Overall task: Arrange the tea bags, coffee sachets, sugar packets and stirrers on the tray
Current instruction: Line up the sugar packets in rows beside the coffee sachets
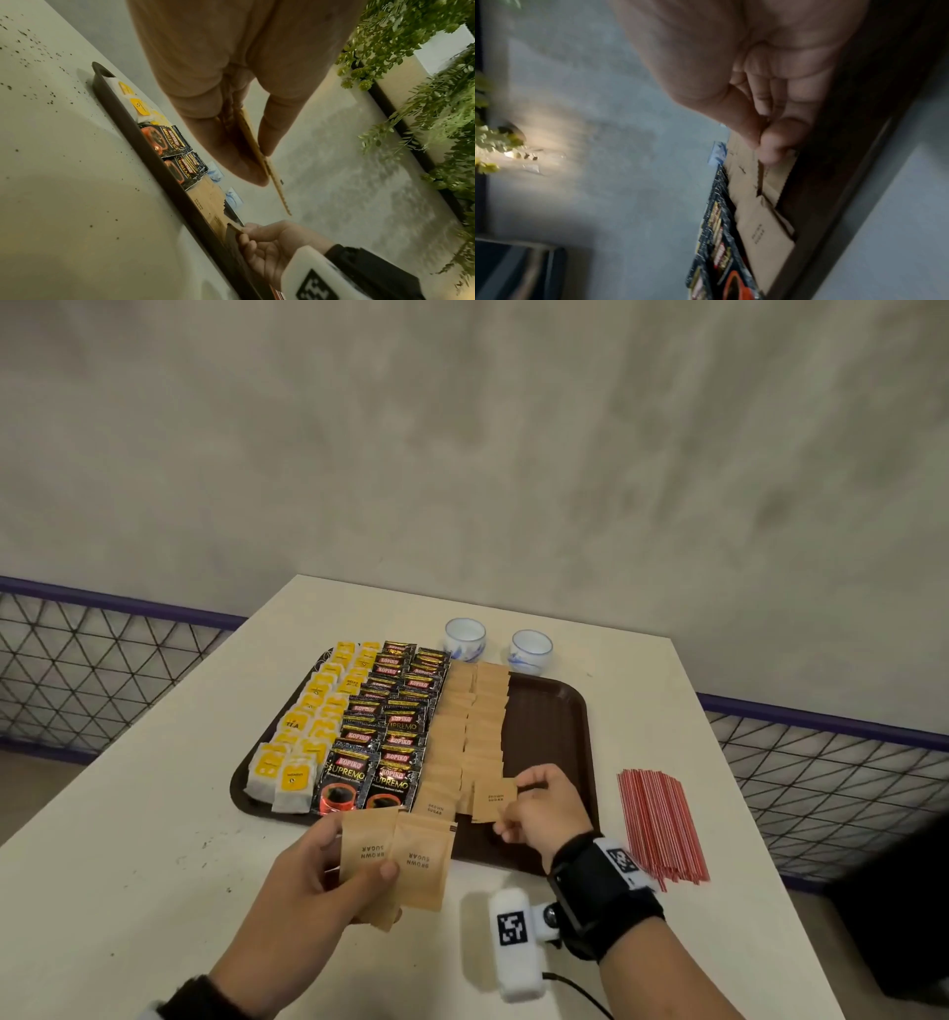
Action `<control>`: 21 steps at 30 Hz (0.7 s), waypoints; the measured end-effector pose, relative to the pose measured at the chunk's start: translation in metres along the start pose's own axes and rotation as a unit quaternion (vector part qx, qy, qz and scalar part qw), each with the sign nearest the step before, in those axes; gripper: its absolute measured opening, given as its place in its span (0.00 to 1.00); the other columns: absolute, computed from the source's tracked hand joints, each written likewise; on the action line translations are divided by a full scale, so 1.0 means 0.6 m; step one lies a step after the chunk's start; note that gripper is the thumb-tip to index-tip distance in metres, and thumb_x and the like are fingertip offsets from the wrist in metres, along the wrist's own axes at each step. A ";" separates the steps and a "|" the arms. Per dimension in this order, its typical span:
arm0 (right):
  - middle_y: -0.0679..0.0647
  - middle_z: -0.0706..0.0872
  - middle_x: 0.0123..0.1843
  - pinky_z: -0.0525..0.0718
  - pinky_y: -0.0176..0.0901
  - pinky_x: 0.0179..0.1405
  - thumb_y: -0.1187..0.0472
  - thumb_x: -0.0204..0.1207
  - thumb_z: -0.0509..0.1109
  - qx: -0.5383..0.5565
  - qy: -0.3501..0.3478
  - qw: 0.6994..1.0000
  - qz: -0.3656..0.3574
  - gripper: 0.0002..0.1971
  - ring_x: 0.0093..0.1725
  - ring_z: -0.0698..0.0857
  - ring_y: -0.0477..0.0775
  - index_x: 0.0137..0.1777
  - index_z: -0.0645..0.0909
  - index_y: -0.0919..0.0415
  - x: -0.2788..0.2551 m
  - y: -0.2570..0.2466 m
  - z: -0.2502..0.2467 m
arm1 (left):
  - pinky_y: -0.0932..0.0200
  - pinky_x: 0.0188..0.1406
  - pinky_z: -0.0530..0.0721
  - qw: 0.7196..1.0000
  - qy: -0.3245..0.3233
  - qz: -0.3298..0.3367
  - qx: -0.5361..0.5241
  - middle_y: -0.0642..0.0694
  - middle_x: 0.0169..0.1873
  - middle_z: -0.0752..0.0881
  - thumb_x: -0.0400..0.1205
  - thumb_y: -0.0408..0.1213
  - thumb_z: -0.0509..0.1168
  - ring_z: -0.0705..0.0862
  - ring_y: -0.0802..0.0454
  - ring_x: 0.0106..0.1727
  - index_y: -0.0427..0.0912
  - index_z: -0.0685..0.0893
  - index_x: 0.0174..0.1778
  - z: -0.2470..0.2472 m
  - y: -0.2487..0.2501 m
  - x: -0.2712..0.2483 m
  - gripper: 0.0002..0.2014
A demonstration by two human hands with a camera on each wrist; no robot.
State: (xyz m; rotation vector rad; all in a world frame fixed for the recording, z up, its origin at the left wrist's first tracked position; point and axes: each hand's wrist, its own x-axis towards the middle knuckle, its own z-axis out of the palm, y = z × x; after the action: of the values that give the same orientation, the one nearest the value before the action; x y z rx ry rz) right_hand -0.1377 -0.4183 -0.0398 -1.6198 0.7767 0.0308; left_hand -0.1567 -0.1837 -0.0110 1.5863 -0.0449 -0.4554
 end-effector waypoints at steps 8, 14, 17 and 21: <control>0.57 0.81 0.36 0.88 0.43 0.29 0.80 0.71 0.67 -0.103 -0.003 0.994 -0.022 0.21 0.30 0.89 0.59 0.51 0.73 0.52 0.013 0.008 0.037 | 0.48 0.33 0.90 1.000 0.009 0.008 -0.011 0.46 0.43 0.91 0.75 0.25 0.70 0.90 0.47 0.42 0.49 0.83 0.53 -0.017 -0.006 -0.004 0.16; 0.51 0.83 0.50 0.80 0.41 0.40 0.66 0.74 0.71 -0.286 0.038 0.953 -0.095 0.16 0.45 0.83 0.53 0.52 0.71 0.48 0.014 0.003 0.046 | 0.47 0.34 0.90 1.000 0.017 0.006 -0.015 0.48 0.42 0.91 0.75 0.26 0.71 0.89 0.43 0.45 0.51 0.83 0.52 -0.025 -0.010 -0.005 0.16; 0.50 0.77 0.55 0.75 0.41 0.45 0.61 0.75 0.72 -0.338 0.046 0.933 -0.112 0.16 0.48 0.78 0.52 0.56 0.70 0.48 0.011 0.000 0.047 | 0.49 0.34 0.90 1.000 0.015 0.013 -0.012 0.48 0.42 0.91 0.75 0.26 0.71 0.90 0.45 0.43 0.50 0.83 0.53 -0.027 -0.007 -0.006 0.16; 0.51 0.76 0.59 0.77 0.43 0.46 0.58 0.75 0.72 -0.346 0.048 0.930 -0.117 0.17 0.49 0.79 0.53 0.59 0.69 0.50 0.011 -0.002 0.047 | 0.50 0.33 0.90 1.000 0.009 0.023 -0.011 0.47 0.42 0.91 0.75 0.25 0.70 0.90 0.47 0.43 0.47 0.83 0.54 -0.026 -0.004 -0.007 0.16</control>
State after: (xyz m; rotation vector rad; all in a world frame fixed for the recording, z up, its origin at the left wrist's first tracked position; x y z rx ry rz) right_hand -0.1207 -0.3959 -0.0478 -2.3956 0.6774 0.0600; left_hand -0.1561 -0.1672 -0.0124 1.5638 -0.0626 -0.4057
